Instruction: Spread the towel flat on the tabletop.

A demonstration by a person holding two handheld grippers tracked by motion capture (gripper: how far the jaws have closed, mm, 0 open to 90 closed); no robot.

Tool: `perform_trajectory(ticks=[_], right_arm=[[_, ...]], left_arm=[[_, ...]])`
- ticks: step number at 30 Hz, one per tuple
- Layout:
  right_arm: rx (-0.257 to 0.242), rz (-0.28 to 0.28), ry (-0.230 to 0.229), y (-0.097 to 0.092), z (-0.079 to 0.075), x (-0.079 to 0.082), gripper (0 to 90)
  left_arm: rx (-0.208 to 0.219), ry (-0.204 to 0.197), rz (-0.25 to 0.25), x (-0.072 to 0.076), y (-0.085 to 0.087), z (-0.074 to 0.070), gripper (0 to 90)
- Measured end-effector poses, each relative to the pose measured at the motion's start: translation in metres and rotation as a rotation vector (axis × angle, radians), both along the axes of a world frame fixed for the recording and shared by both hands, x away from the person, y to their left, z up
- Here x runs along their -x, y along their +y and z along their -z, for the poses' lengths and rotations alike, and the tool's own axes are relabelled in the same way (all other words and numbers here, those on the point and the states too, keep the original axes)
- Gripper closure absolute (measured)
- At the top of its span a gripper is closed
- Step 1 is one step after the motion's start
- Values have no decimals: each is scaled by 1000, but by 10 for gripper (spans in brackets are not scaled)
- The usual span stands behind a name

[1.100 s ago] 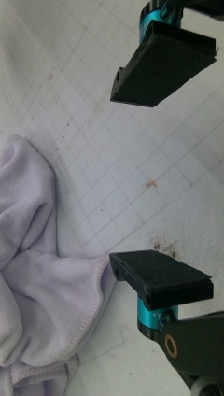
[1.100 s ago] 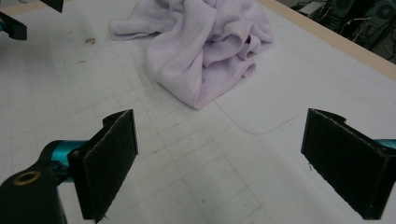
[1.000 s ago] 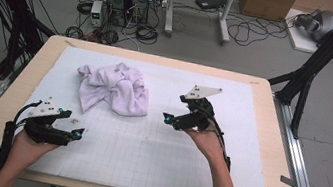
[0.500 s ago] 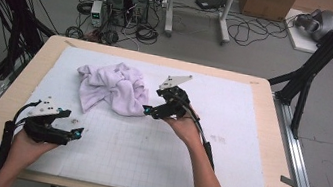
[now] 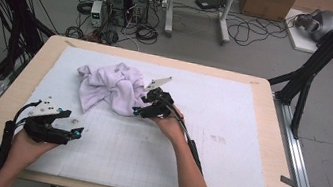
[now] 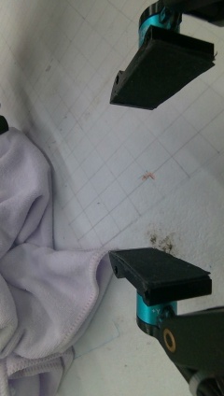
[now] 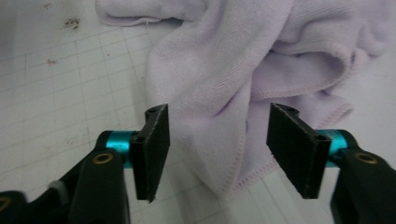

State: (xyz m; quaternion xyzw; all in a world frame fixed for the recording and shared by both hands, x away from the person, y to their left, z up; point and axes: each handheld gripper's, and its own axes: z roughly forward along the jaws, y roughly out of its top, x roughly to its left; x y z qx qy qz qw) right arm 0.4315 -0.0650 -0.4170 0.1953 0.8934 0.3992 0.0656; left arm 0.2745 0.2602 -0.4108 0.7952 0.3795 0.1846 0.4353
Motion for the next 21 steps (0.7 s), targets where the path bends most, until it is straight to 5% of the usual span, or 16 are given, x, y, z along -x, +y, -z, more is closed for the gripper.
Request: perform_trajectory(ticks=[3,9,21], right_arm=[[19,-13,13,5,8,-2,524],[6,-37,62,6,16,-5,831],[-57,-74,19,-14,-15,16,857]], left_arm=[[-4,2,-1,-1,1,0,227],[-8,2,-2,-1,2,1,257],[-8,0,-3,-1,1,0,277]])
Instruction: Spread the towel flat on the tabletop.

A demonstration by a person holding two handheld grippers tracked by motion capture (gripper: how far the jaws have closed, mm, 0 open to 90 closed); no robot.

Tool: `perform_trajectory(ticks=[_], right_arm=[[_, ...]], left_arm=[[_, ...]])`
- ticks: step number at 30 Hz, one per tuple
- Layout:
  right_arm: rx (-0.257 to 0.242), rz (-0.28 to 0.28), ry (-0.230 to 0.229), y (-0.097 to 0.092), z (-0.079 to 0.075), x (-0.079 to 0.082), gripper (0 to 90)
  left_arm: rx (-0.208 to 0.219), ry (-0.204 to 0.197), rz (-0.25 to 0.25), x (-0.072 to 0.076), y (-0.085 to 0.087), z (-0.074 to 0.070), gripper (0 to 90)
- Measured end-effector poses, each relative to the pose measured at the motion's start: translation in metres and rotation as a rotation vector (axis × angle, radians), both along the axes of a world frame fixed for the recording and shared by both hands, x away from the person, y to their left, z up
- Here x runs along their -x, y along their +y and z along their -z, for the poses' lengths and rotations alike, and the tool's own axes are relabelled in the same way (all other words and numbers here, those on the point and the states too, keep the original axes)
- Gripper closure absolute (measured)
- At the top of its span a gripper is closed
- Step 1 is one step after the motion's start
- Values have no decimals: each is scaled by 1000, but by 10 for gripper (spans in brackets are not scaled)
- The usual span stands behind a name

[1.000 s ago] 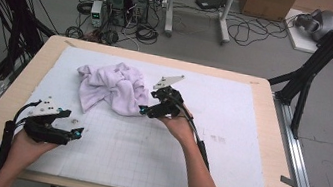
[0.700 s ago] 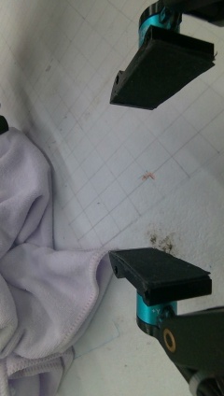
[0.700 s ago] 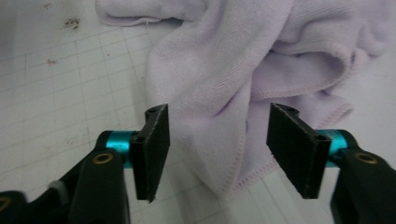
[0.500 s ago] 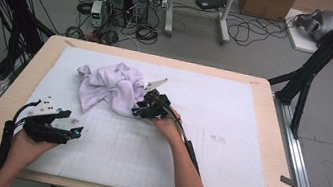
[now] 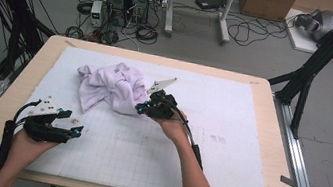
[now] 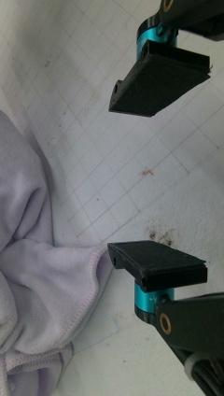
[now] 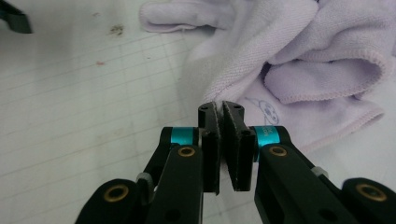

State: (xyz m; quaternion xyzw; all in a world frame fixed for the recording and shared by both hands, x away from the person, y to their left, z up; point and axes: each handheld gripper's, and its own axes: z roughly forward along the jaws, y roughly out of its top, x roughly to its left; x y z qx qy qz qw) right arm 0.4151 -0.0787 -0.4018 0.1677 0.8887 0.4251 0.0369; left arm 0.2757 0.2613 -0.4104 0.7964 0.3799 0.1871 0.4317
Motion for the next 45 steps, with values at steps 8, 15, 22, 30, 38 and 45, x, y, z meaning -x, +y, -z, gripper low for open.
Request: perform_trajectory(ticks=[8,15,22,30,38,45], right_arm=[[-14,-16,-24,-26,-12,30,857],[3,-27,-28,-46,-10,54,857],[4,-11,-8,-74,-6,77,857],[18,1,17,-88,0,86,855],[-73,32,-39,-80,-21,71,479],[-5,28,6,-51,9,51,393]], left_arm=[[-1,1,0,0,0,1,287],[-11,3,10,-1,-1,1,297],[-13,6,24,-2,-6,1,300],[-16,5,40,-2,-11,2,309],[-35,7,62,-14,-21,1,349],[-85,32,73,-39,-30,7,398]])
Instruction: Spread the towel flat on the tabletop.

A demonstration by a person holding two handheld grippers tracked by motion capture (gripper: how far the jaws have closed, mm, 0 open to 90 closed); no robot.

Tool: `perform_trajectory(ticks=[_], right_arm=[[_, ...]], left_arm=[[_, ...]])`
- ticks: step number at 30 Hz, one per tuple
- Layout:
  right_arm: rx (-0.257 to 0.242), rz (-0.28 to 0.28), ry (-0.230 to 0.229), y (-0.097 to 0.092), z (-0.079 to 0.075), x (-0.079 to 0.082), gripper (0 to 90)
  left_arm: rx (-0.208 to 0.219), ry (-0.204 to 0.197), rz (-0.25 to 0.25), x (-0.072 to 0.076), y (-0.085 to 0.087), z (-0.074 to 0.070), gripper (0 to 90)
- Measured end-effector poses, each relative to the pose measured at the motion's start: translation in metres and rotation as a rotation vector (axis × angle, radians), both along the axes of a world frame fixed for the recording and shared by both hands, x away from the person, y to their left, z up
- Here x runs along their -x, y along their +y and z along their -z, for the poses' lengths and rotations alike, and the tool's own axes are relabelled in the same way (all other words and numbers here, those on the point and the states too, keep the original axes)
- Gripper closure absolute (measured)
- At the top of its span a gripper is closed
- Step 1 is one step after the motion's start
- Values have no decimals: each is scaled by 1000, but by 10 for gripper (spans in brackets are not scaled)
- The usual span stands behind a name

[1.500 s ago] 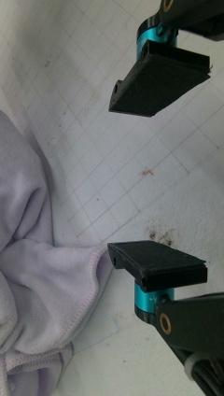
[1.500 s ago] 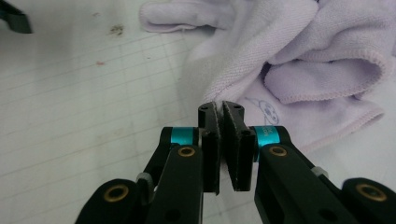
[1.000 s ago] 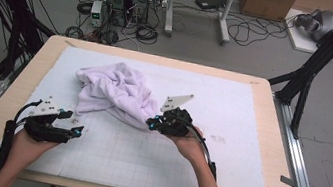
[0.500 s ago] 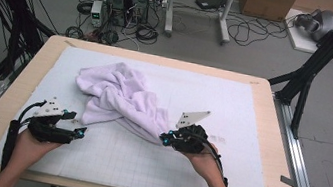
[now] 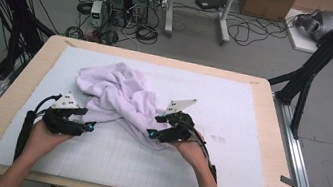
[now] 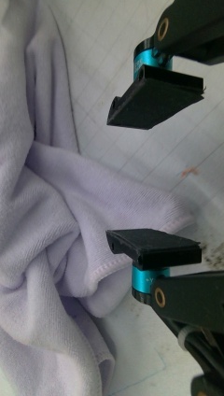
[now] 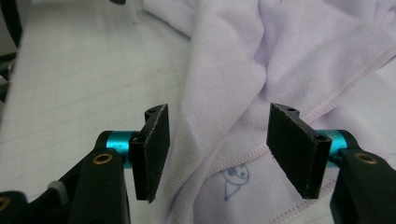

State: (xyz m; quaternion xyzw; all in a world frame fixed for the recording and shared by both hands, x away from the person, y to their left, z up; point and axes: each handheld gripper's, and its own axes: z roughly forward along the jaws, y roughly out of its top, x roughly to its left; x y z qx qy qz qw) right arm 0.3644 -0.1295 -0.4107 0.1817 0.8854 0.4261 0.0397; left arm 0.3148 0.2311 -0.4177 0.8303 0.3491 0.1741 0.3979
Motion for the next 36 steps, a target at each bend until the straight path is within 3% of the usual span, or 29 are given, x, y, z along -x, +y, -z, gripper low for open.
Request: perform_trajectory(ticks=[3,5,6,7,8,9,11,13,16,22,23,26,27,35,36], right_arm=[[24,3,15,5,10,-5,455],[33,10,35,4,16,-9,564],[33,10,35,4,16,-9,564],[47,-2,50,4,20,-12,684],[47,-7,55,4,22,-12,737],[41,-19,58,3,23,-13,781],[35,-26,71,3,24,-13,827],[26,-35,70,2,21,-12,859],[7,-37,73,-1,17,-10,861],[-24,-36,28,-27,-2,15,864],[-23,-35,28,-31,-2,20,864],[-21,-37,34,-41,0,32,864],[-19,-40,35,-44,2,39,864],[-1,-65,52,-53,11,70,865],[-8,-71,74,-57,15,78,864]], left_arm=[[-18,15,5,-8,-3,5,450],[-43,31,2,-16,-7,11,506],[-54,44,11,-18,-9,14,506],[-67,50,13,-20,-11,16,581],[-93,50,17,-21,-12,19,630],[-91,50,12,-22,-12,19,656],[-79,58,14,-23,-12,19,706],[-79,68,27,-23,-11,17,847],[-72,67,36,-21,-10,14,857],[-37,28,63,2,-1,-1,860],[-35,22,83,14,2,-5,860],[-44,18,98,24,3,-6,860],[-47,18,109,35,6,-7,861],[-58,24,138,66,16,-4,864],[-54,31,144,71,19,-3,863]])
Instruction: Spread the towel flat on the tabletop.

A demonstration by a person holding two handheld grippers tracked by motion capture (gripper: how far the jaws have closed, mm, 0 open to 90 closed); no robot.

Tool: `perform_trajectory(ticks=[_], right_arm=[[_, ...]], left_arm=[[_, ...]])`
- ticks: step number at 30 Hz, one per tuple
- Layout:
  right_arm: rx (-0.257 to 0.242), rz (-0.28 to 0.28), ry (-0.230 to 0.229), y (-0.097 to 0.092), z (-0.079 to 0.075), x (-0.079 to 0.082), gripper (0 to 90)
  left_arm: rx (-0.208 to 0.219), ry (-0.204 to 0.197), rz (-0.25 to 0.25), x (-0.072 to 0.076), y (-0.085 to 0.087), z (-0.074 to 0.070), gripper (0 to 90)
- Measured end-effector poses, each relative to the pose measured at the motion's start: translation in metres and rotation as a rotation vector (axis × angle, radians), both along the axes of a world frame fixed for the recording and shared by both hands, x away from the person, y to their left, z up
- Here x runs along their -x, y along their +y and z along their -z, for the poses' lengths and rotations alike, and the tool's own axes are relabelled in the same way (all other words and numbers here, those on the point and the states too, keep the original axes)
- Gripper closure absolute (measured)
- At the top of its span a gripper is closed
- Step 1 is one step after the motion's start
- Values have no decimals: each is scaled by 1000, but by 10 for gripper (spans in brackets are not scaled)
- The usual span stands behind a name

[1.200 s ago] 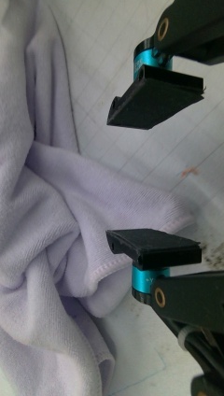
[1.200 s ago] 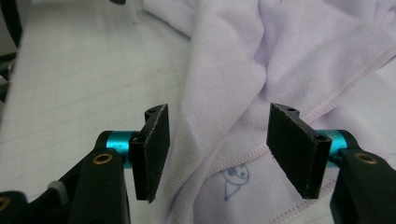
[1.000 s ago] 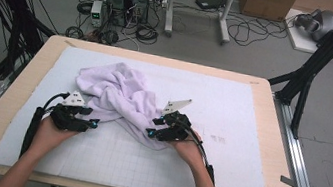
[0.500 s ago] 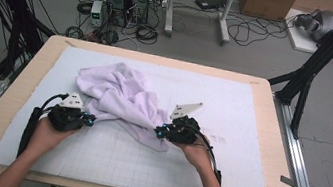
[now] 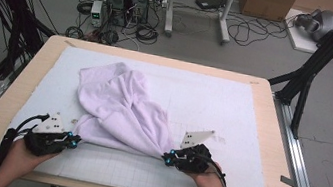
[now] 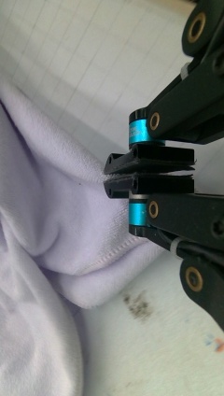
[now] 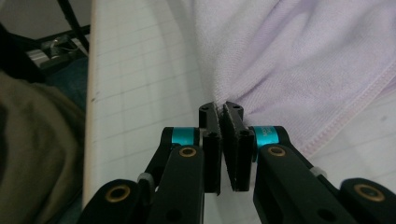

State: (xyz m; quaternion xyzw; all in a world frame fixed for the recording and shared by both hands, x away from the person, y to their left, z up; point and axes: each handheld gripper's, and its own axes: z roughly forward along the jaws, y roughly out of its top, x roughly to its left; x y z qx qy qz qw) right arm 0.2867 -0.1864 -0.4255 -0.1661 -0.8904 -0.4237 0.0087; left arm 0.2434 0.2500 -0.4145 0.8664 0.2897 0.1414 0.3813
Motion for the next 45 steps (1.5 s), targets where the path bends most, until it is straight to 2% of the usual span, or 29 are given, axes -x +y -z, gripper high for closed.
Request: perform_trajectory(ticks=[2,4,6,7,10,11,12,13,16,17,18,19,20,23,25,26,27,28,29,30,31,34,35,38,39,42,43,44,45], right_arm=[[-5,-12,14,-4,1,5,820],[-26,-6,10,-7,-2,4,783],[-36,8,2,-8,-6,3,759],[-58,26,-10,-11,-11,-3,709],[-62,44,-30,-10,-14,-8,671],[-56,71,-48,-7,-16,-17,562],[-56,71,-48,-7,-16,-17,562],[-49,94,-47,-2,-16,-29,527],[-48,104,-45,4,-15,-40,517],[-36,97,-47,11,-14,-51,503],[-36,97,-47,11,-14,-51,503],[-30,95,-44,19,-10,-63,501],[-30,95,-44,19,-10,-63,501],[7,95,-32,29,0,-74,525],[56,102,-8,33,12,-81,610],[56,102,-8,33,12,-81,610],[54,101,11,33,17,-83,729],[54,101,11,33,17,-83,729],[42,89,26,32,16,-84,812],[43,79,21,32,15,-83,842],[47,76,16,31,13,-82,849],[30,68,9,22,6,-75,856],[24,62,7,19,4,-69,857],[28,51,-1,14,0,-58,857],[15,42,-10,9,-3,-46,868],[28,33,-22,4,-5,-34,868],[8,33,-15,-2,-6,-22,869],[8,33,-15,-2,-6,-22,869],[14,31,-18,-8,-6,-13,869]], left_arm=[[8,5,14,3,3,0,844],[14,4,9,3,3,0,754],[24,2,9,0,2,-3,662],[37,-5,2,-4,-1,-6,604],[50,-23,-3,-11,-5,-9,547],[51,-30,-5,-18,-10,-11,488],[51,-30,-5,-18,-10,-11,466],[47,-37,-14,-24,-14,-11,447],[56,-33,-27,-38,-23,-9,415],[56,-32,-28,-42,-26,-8,398],[53,-30,-33,-47,-29,-7,390],[44,-23,-46,-56,-35,-3,385],[44,-23,-46,-56,-35,-3,382],[38,-1,-58,-68,-42,6,387],[15,33,-55,-76,-47,16,472],[15,33,-55,-76,-47,16,509],[6,40,-54,-78,-49,20,554],[2,31,-52,-79,-50,20,554],[4,32,-49,-78,-49,18,615],[1,36,-39,-78,-49,17,703],[1,38,-32,-77,-49,16,738],[10,40,-20,-72,-46,14,798],[12,37,-13,-68,-43,12,862],[28,30,-1,-57,-37,8,867],[30,27,0,-52,-35,7,871],[25,17,14,-42,-31,5,874],[26,16,17,-38,-30,5,874],[25,15,21,-36,-29,5,874],[20,10,25,-33,-29,4,876]])
